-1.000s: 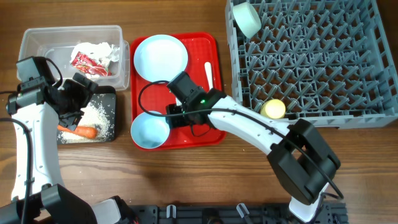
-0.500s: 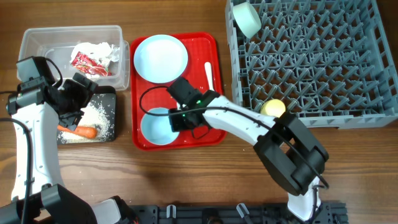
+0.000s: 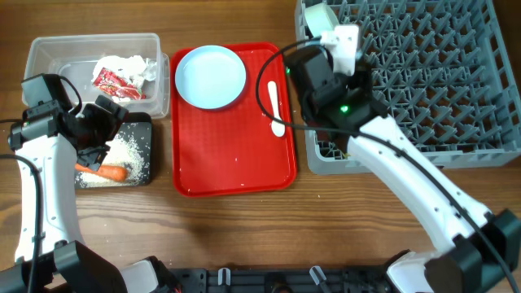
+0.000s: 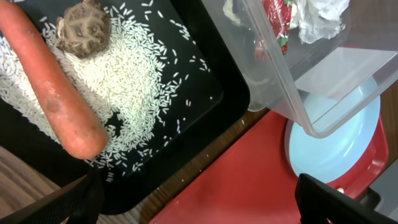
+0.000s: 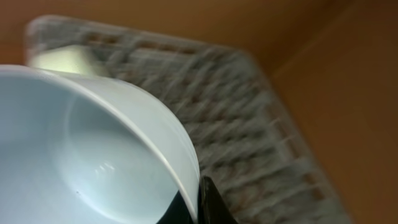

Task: Sort waste into correct bins and load items into the dishwasher rack
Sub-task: 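Place the blue bowl into the dish rack with the right gripper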

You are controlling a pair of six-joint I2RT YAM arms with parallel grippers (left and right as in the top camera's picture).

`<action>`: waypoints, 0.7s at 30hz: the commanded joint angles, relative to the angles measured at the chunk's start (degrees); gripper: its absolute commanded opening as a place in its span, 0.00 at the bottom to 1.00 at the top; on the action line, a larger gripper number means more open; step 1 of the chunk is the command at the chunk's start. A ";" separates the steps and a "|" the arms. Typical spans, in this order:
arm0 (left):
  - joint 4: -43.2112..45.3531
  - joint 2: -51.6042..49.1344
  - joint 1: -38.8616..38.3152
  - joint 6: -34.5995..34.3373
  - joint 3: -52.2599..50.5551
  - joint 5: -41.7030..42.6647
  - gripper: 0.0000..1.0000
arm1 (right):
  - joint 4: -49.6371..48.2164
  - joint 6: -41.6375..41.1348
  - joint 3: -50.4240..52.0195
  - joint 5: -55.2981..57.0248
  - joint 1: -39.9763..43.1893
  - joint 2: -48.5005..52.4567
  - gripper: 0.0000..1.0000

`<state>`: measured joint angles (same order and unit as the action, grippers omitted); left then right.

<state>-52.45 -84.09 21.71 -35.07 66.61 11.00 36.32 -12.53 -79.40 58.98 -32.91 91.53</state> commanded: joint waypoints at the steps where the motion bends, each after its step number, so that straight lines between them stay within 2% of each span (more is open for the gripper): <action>1: 0.11 0.35 0.26 -0.13 0.04 0.52 1.00 | -12.63 28.22 -0.76 14.14 3.74 4.24 0.04; 4: 0.11 0.35 0.26 -0.13 0.04 0.52 1.00 | -23.76 40.61 -0.76 14.32 5.01 7.37 0.04; 7: 0.11 0.35 0.26 -0.13 0.04 0.50 1.00 | -30.40 45.86 -0.76 14.25 6.16 11.63 0.04; 16: 0.11 0.35 0.26 -0.13 0.04 0.52 1.00 | -29.35 46.86 -0.74 14.73 6.73 24.50 0.04; 21: 0.11 0.35 0.26 -0.13 0.04 0.52 1.00 | -29.20 47.06 -0.74 16.28 5.46 25.05 0.04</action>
<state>-52.47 -84.09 21.71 -35.07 66.61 11.03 6.39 33.56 -79.77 72.58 -26.70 114.56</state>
